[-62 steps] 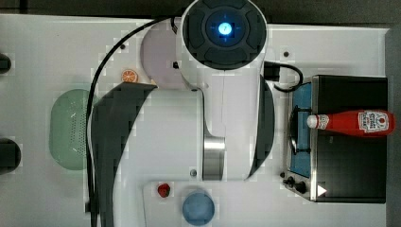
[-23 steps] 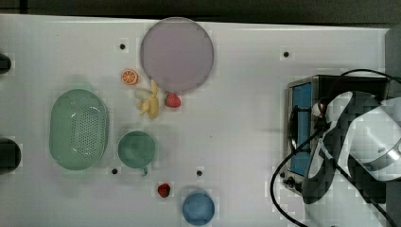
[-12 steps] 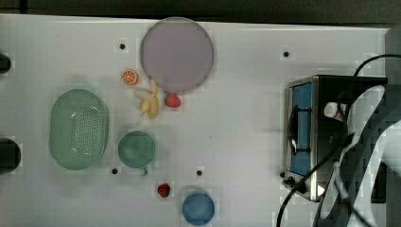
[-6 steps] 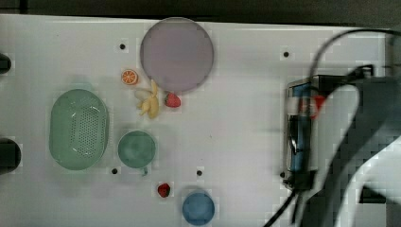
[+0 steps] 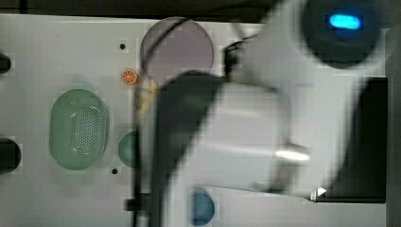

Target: Pick Ketchup from oven and place it on table.

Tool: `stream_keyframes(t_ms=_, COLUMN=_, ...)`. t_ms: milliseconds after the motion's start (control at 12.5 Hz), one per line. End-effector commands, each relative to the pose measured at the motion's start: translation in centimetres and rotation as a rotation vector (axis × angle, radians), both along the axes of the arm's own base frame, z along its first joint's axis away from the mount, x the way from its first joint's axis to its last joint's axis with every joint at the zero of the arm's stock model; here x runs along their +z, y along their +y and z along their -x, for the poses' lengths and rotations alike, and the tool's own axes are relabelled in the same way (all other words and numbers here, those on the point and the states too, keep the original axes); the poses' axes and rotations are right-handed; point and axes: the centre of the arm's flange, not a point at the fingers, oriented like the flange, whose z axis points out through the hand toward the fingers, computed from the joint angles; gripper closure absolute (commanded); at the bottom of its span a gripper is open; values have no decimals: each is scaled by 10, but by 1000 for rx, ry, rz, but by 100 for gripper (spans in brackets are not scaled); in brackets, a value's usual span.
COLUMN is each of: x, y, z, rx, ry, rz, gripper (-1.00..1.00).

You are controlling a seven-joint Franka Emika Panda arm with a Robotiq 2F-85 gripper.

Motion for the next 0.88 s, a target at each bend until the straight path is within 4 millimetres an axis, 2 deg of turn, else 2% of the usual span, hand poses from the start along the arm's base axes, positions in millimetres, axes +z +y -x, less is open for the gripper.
stream_keyframes(t_ms=80, x=-61, y=22, z=8, rx=-6, ry=119, rz=8, gripper=-27)
stream_keyframes(t_ms=400, x=-155, y=25, z=22, rx=-19, ry=134, rz=12, gripper=-27)
stream_keyframes(t_ms=640, x=-236, y=24, z=34, rx=-25, ry=116, rz=24, gripper=-27)
stream_keyframes(t_ms=880, x=-301, y=24, z=37, rx=-28, ry=112, rz=40, gripper=-27)
